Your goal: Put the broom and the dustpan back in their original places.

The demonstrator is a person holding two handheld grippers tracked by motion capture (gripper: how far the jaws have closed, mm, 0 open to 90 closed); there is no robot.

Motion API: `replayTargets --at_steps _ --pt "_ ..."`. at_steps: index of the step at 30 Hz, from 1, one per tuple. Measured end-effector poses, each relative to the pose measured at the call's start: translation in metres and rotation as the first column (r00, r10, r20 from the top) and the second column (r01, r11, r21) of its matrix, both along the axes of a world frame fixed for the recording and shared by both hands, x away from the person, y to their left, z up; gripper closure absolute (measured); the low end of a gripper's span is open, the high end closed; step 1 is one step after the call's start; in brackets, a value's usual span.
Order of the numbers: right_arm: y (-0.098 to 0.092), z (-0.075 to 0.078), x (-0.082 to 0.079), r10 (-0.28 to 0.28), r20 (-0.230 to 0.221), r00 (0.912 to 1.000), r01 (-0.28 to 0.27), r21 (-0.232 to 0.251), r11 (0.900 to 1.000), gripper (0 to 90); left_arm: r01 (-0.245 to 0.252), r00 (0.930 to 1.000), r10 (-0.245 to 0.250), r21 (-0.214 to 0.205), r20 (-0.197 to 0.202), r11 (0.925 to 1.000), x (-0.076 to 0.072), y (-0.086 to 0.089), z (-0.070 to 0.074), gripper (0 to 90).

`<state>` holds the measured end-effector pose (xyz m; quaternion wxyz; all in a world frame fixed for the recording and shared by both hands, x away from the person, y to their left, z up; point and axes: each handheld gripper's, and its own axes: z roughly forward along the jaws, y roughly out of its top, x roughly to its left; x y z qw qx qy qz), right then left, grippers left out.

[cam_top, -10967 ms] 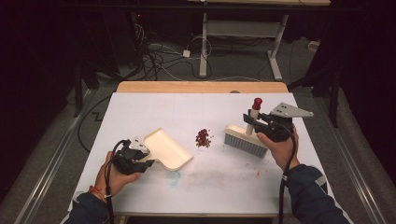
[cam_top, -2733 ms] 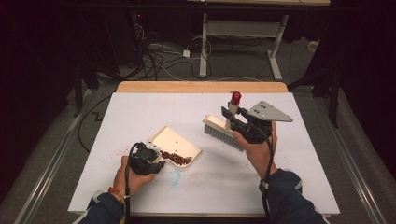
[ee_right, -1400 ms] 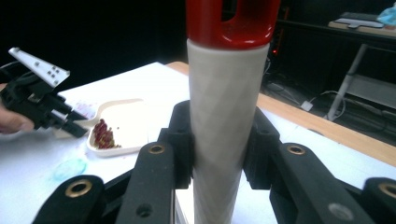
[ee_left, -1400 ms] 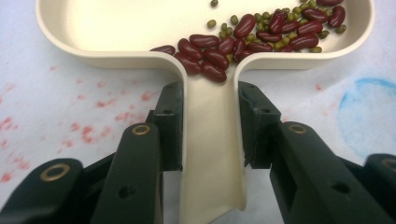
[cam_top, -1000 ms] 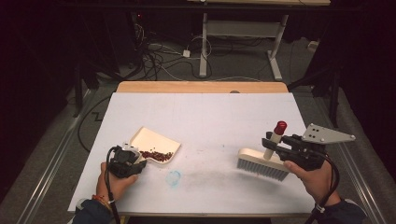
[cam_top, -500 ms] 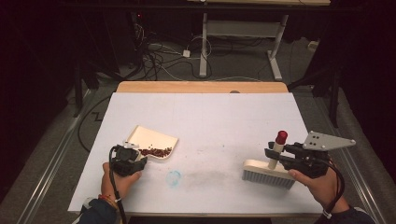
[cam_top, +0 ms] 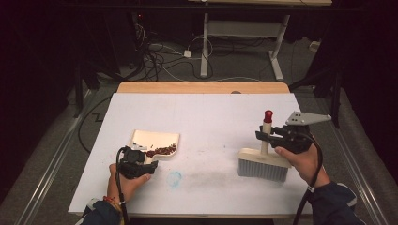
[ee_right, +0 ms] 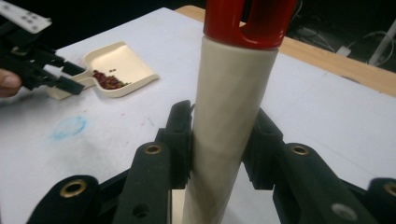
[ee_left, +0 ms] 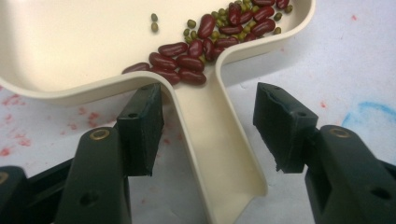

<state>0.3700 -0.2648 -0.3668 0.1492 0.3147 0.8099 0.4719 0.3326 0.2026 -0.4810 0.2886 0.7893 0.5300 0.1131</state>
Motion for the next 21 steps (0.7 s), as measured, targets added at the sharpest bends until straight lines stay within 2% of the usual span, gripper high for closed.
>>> replayTargets --at_steps 5,7,9,11,13,16,18,21 --pt "0.006 -0.007 0.025 -0.057 -0.025 0.9981 0.057 -0.013 0.9983 65.1 0.032 0.9995 -0.032 -0.016 0.002 0.9994 -0.004 -0.002 0.002 43.0" --pt "0.007 -0.011 0.034 -0.083 -0.036 0.9959 0.082 -0.021 0.9964 64.6 0.049 0.9988 -0.049 -0.005 0.005 0.9988 -0.005 -0.004 0.002 40.5" --pt "0.008 -0.013 0.042 -0.108 -0.044 0.9932 0.106 -0.036 0.9937 63.8 0.052 0.9986 -0.052 0.005 0.012 0.9986 -0.006 -0.005 0.003 40.0" --pt "0.008 -0.017 0.05 -0.128 -0.057 0.9901 0.126 -0.039 0.9913 63.8 0.061 0.9977 -0.061 -0.008 0.029 0.9981 -0.007 -0.003 0.004 37.7" --pt "0.008 -0.021 0.056 -0.15 -0.067 0.9864 0.148 -0.038 0.9883 63.6 0.075 0.9955 -0.074 -0.023 0.06 0.9969 -0.008 0.0 0.006 34.9" --pt "0.006 -0.027 0.064 -0.175 -0.085 0.9808 0.174 -0.021 0.9845 63.5 0.091 0.9901 -0.088 -0.023 0.109 0.9956 -0.01 0.001 0.01 31.2" --pt "0.007 -0.029 0.067 -0.194 -0.088 0.977 0.193 -0.025 0.9809 63.4 0.1 0.9831 -0.095 -0.029 0.157 0.9945 -0.012 0.001 0.012 26.5" --pt "0.008 -0.032 0.073 -0.225 -0.091 0.97 0.223 -0.037 0.9742 63.0 0.117 0.9743 -0.11 -0.025 0.197 0.9928 -0.015 -0.003 0.016 24.0"
